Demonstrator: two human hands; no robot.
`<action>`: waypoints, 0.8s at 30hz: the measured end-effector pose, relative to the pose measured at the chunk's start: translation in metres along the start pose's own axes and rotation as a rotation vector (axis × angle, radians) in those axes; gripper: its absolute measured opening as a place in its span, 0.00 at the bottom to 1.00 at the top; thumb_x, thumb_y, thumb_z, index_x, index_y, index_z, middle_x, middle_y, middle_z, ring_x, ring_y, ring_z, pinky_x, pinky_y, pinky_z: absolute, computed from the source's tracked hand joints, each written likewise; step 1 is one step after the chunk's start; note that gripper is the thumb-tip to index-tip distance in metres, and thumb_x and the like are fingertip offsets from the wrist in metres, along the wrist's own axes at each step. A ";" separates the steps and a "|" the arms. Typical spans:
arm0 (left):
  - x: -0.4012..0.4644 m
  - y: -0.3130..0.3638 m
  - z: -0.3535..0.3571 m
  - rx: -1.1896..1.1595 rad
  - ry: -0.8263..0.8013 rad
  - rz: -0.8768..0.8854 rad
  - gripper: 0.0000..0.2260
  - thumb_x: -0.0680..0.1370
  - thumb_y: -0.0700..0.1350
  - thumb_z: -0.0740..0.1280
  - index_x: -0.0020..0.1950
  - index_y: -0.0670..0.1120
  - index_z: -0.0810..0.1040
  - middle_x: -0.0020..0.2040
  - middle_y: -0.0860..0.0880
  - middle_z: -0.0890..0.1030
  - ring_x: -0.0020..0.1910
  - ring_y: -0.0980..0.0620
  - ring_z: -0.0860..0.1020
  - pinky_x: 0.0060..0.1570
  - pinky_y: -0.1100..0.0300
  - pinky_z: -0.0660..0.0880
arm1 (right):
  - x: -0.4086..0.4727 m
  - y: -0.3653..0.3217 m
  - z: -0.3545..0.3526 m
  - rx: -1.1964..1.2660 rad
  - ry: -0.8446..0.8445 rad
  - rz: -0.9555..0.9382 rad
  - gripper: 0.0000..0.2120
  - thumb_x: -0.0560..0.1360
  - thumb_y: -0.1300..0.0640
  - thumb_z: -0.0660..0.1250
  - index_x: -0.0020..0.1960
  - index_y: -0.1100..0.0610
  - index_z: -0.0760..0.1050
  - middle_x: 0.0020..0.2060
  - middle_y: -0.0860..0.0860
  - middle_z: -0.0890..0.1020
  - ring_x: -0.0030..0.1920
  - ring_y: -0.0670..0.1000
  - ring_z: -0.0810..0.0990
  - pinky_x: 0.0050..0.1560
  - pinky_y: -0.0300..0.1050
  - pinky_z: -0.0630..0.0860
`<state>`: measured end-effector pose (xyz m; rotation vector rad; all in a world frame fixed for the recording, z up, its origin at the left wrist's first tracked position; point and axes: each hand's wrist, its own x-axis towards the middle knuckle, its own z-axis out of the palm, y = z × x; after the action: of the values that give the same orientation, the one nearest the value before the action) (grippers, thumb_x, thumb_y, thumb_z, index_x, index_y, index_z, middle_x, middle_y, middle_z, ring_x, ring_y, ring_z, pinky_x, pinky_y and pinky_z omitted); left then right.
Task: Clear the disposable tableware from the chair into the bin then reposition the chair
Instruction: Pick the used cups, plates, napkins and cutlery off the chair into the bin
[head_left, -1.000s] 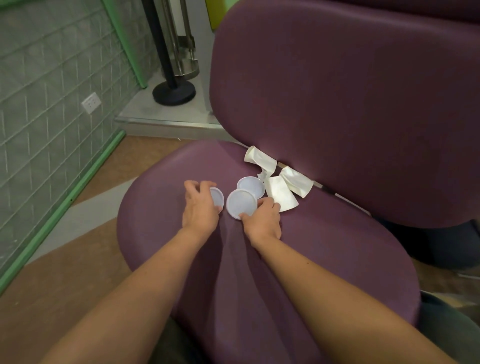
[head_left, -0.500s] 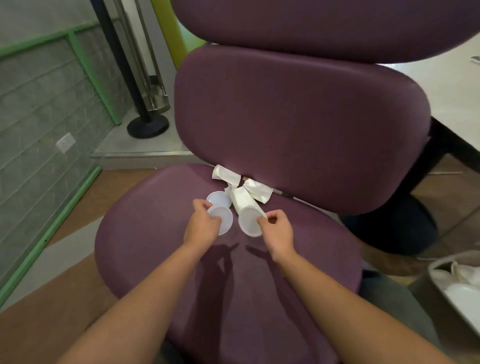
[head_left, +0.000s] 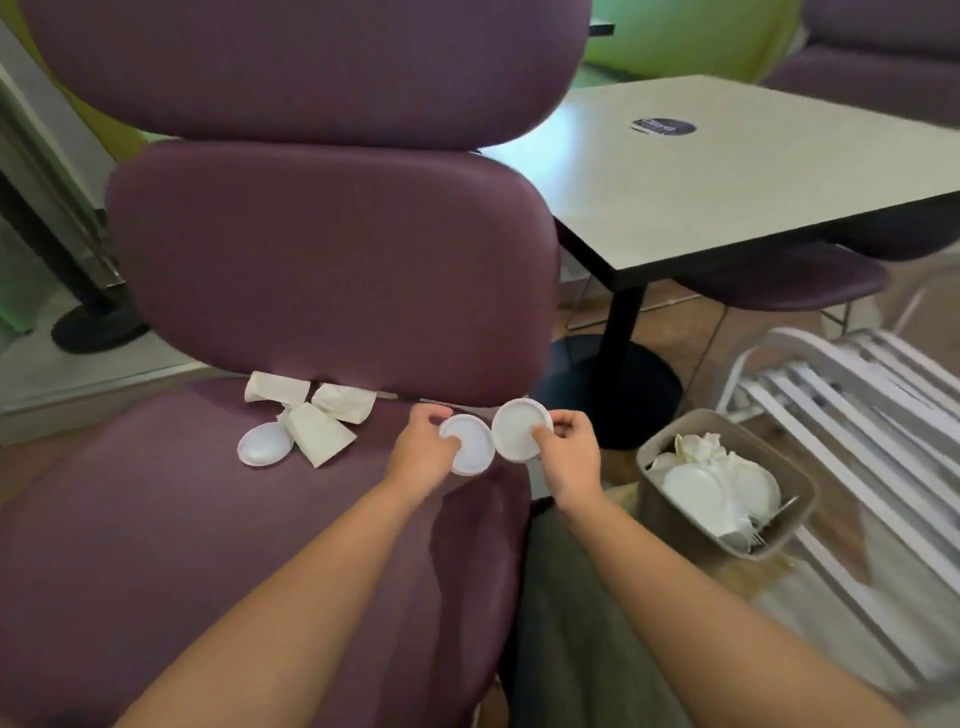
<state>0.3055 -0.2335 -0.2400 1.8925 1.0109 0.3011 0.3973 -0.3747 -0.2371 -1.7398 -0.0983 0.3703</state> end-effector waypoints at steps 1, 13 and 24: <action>0.000 0.010 0.014 -0.013 -0.022 0.023 0.17 0.73 0.38 0.67 0.59 0.52 0.71 0.50 0.50 0.79 0.48 0.48 0.79 0.51 0.53 0.76 | 0.005 0.001 -0.015 0.006 0.024 0.003 0.08 0.74 0.63 0.66 0.52 0.56 0.73 0.46 0.53 0.79 0.49 0.54 0.79 0.48 0.48 0.78; -0.016 0.090 0.144 -0.220 -0.295 0.040 0.19 0.76 0.33 0.66 0.60 0.52 0.68 0.61 0.44 0.72 0.56 0.45 0.75 0.30 0.62 0.78 | 0.048 0.031 -0.169 0.034 0.303 0.106 0.13 0.77 0.59 0.67 0.61 0.54 0.72 0.56 0.54 0.78 0.54 0.54 0.76 0.48 0.46 0.74; -0.017 0.102 0.215 -0.168 -0.386 0.022 0.17 0.78 0.37 0.66 0.63 0.53 0.68 0.56 0.47 0.74 0.56 0.47 0.75 0.35 0.62 0.81 | 0.096 0.063 -0.217 0.064 0.409 0.292 0.15 0.77 0.60 0.67 0.62 0.56 0.69 0.56 0.58 0.78 0.53 0.60 0.80 0.39 0.44 0.78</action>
<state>0.4715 -0.4023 -0.2670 1.7238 0.6832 0.0274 0.5442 -0.5666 -0.2825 -1.7353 0.4610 0.2187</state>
